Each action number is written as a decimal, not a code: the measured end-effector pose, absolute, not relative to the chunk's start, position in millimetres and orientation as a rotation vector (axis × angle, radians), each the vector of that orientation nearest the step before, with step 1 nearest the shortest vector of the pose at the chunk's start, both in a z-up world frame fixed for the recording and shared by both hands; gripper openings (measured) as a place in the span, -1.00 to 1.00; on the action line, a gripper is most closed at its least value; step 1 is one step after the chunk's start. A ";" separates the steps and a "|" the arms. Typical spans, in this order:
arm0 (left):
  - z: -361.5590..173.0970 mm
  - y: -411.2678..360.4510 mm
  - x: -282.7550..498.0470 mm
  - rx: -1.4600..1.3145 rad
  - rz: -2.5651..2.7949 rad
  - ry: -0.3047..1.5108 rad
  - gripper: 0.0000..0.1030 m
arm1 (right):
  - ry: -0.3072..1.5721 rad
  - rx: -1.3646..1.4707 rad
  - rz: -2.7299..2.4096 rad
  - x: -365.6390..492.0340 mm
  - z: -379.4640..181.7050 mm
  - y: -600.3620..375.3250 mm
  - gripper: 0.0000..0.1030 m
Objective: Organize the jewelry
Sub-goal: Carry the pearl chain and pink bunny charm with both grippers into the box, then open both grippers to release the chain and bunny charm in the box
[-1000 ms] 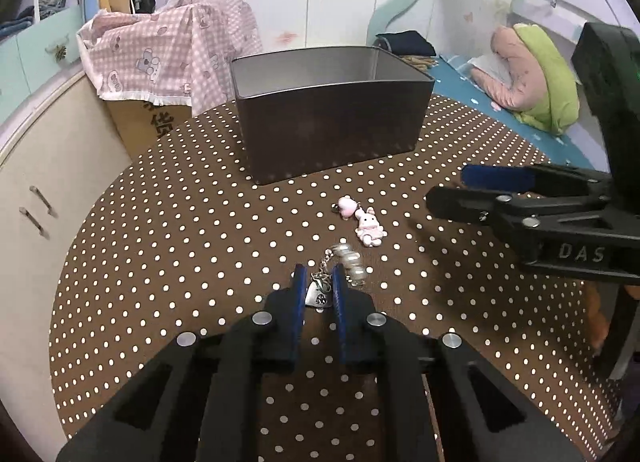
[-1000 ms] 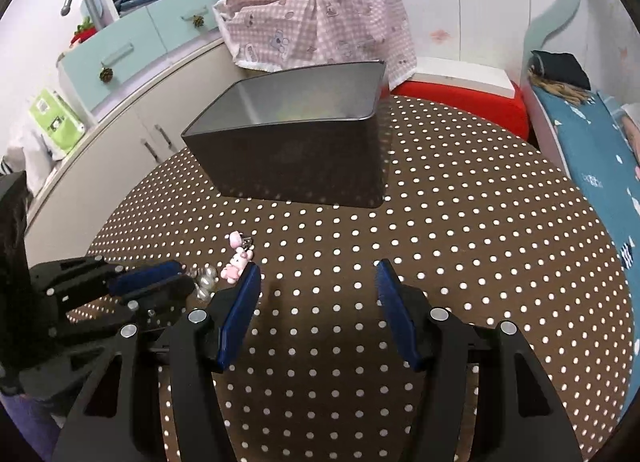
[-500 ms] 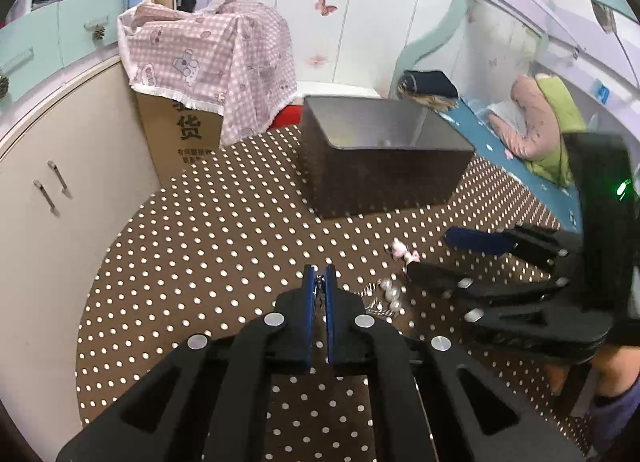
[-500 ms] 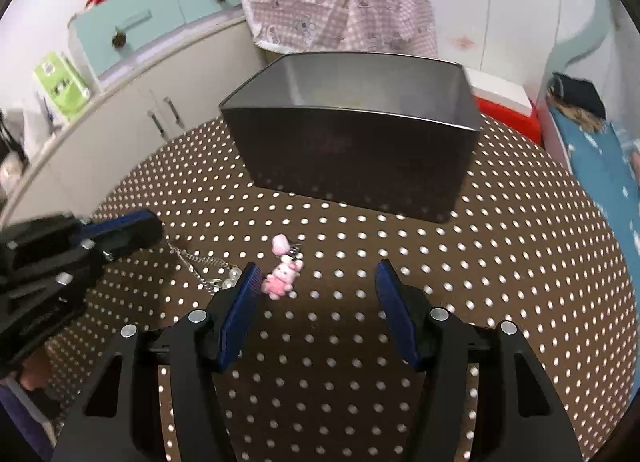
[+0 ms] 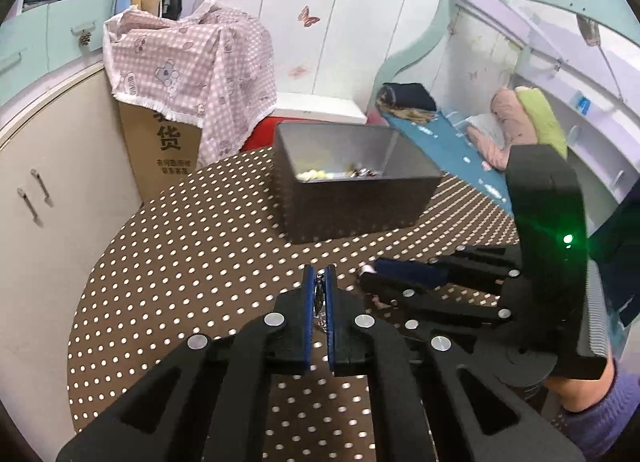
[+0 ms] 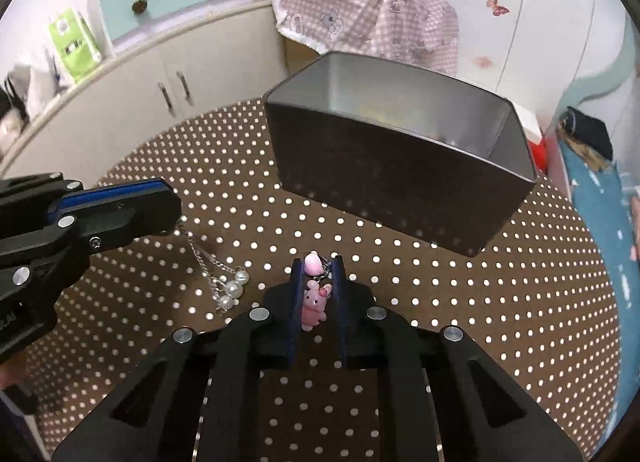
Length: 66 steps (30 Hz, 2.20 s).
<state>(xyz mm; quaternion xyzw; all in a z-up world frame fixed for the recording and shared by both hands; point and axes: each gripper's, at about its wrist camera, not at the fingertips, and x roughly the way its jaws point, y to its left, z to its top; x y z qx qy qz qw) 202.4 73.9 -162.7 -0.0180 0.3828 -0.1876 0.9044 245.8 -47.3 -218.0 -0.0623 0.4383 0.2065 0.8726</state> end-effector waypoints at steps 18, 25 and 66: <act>-71.8 37.1 217.2 0.012 -0.495 0.644 -0.93 | 0.769 0.021 0.435 243.9 -135.7 -111.2 -0.72; -53.4 27.0 245.9 -0.003 -0.522 0.644 -0.93 | 0.727 0.040 0.422 262.7 -109.8 -126.3 -0.72; -138.8 19.9 311.2 -0.029 -0.447 0.878 -0.69 | 0.868 0.070 0.428 330.4 -171.9 -109.7 -0.72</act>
